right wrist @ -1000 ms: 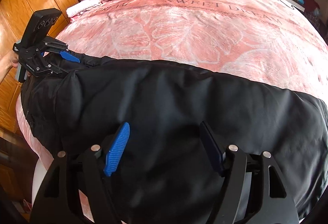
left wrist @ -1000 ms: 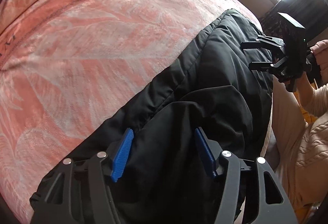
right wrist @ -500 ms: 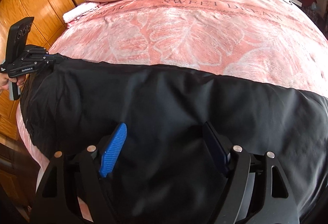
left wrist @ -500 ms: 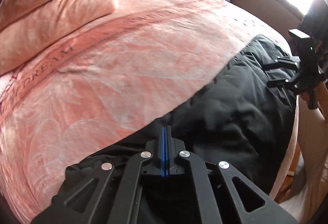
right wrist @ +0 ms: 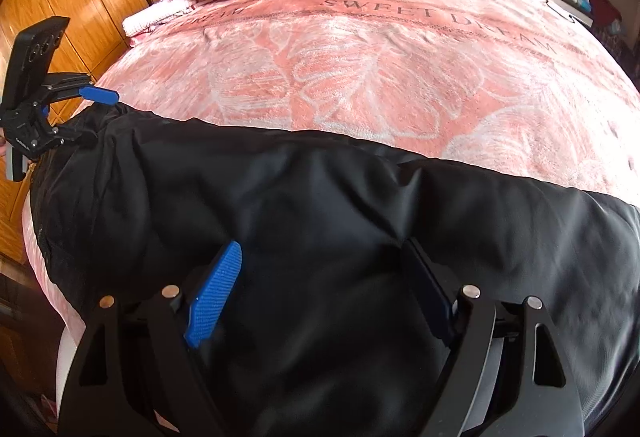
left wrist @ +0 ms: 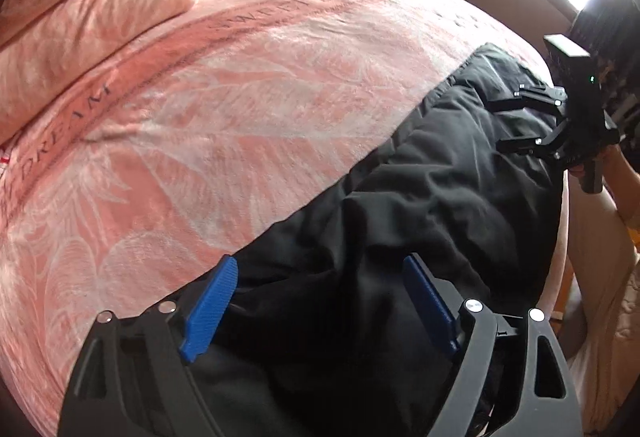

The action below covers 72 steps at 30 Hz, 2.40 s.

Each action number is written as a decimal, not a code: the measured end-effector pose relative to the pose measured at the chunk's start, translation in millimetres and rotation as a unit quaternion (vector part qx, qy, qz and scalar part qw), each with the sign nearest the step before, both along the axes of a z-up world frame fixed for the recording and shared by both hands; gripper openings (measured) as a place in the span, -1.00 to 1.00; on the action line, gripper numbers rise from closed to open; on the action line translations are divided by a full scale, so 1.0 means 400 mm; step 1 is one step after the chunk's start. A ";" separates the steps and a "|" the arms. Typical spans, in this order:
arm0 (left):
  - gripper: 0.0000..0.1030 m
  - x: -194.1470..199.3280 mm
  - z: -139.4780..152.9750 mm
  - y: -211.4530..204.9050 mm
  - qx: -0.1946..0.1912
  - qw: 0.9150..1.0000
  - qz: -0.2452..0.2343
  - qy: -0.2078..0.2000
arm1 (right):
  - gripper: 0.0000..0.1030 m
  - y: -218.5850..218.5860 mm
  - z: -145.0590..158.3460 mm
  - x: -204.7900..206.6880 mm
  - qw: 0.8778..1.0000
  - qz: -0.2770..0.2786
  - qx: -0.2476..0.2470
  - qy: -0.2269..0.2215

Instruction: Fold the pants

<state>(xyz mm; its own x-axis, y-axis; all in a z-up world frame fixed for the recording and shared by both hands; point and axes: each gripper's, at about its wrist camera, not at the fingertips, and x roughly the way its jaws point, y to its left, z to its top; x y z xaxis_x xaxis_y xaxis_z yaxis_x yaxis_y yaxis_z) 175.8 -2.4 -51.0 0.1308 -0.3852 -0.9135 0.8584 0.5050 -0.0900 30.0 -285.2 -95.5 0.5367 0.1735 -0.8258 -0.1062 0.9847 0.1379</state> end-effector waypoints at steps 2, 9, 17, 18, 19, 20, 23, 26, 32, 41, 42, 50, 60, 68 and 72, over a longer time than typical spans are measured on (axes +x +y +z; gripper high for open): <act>0.67 -0.007 -0.040 -0.022 0.043 0.999 -0.014 -0.012 | 0.59 0.003 -0.001 -0.003 1.000 0.002 -0.003 0.000; -0.06 0.035 -0.056 0.029 -0.009 0.998 0.020 0.058 | 0.59 0.006 0.001 -0.010 1.000 0.008 -0.004 -0.002; -0.41 0.056 -0.051 0.070 -0.056 0.993 0.046 0.091 | 0.65 0.017 -0.002 0.005 1.000 0.006 -0.006 -0.006; -0.43 0.058 -0.049 0.074 -0.062 0.993 0.051 0.090 | 0.65 0.018 -0.002 0.008 1.000 0.006 -0.007 -0.006; -0.46 0.061 -0.049 0.078 -0.065 0.993 0.055 0.087 | 0.65 0.017 -0.002 0.014 1.000 0.003 -0.006 -0.006; -0.47 0.067 -0.049 0.083 -0.067 0.992 0.060 0.088 | 0.65 0.015 -0.002 0.018 1.000 0.001 -0.004 -0.005; -0.66 0.091 -0.064 0.114 -0.042 0.992 0.095 0.066 | 0.65 0.013 -0.009 0.031 1.000 -0.005 -0.002 -0.002; -0.67 0.071 -0.058 0.105 -0.033 0.994 0.090 0.056 | 0.64 0.019 -0.009 0.025 1.000 -0.002 -0.011 -0.002; -0.64 0.012 0.008 0.114 -0.010 0.992 0.120 -0.020 | 0.63 -0.029 0.024 -0.024 0.999 -0.017 0.039 -0.008; 0.17 -0.016 0.055 0.191 0.032 0.990 0.127 -0.051 | 0.63 -0.040 0.052 -0.090 0.999 -0.018 0.031 -0.014; 0.42 -0.018 0.054 0.191 0.031 0.990 0.128 -0.048 | 0.63 -0.035 0.054 -0.089 0.999 -0.015 0.032 -0.016; 0.64 0.014 0.019 0.153 0.110 0.978 0.115 -0.135 | 0.63 0.038 0.068 -0.069 0.999 0.025 0.007 -0.022; 0.05 0.138 -0.050 0.256 0.053 0.987 0.155 0.004 | 0.63 0.060 0.035 -0.050 1.000 0.026 0.005 0.001; -0.50 0.114 -0.020 0.276 0.037 0.979 0.199 -0.022 | 0.63 0.080 0.020 -0.025 1.000 0.027 -0.006 0.009; -0.55 0.121 -0.012 0.279 0.046 0.976 0.207 -0.039 | 0.63 0.086 0.022 -0.006 1.000 0.027 -0.005 0.008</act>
